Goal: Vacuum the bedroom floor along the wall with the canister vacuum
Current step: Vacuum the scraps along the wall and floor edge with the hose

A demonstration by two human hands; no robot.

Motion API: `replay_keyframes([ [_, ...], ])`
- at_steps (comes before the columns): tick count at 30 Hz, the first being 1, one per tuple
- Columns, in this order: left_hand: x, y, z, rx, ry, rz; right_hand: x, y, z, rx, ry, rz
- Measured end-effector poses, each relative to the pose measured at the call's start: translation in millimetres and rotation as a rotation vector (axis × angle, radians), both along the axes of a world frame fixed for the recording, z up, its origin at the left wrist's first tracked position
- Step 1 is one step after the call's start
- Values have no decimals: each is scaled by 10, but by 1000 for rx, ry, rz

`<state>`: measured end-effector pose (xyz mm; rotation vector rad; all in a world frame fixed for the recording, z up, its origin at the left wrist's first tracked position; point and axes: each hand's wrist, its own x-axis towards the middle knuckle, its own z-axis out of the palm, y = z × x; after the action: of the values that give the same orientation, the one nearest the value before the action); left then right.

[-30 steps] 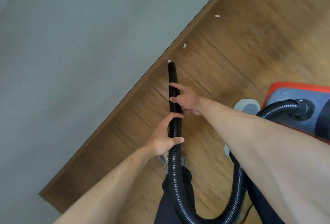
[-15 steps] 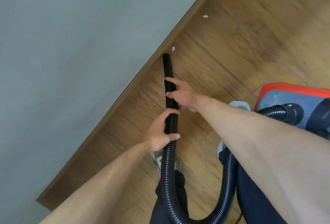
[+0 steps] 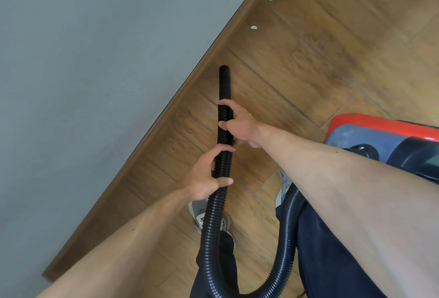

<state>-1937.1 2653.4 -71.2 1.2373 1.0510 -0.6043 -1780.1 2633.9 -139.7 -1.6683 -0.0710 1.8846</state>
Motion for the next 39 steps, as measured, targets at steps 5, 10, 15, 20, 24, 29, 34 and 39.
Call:
replay_keyframes([
  [5, 170, 61, -13, 25, -26, -53, 179, 25, -4, 4, -10, -21],
  [10, 402, 174, -15, 14, -40, -125, 418, 41, 14, -3, -11, -70],
  [15, 617, 248, -10, 7, -55, -155, 647, 58, 34, -5, 7, -116],
  [20, 798, 359, 1, 38, -68, -192, 830, 132, 56, 1, 30, -160],
  [24, 927, 467, -3, 73, -73, -235, 958, 202, 83, -2, 30, -197],
  [29, 1112, 524, 7, 62, -76, -244, 1114, 261, 88, -6, 9, -203],
  [34, 1225, 504, 6, 34, -75, -228, 1237, 251, 84, -18, 1, -189],
  [39, 1367, 524, -14, 33, -85, -205, 1358, 291, 61, -12, -8, -190],
])
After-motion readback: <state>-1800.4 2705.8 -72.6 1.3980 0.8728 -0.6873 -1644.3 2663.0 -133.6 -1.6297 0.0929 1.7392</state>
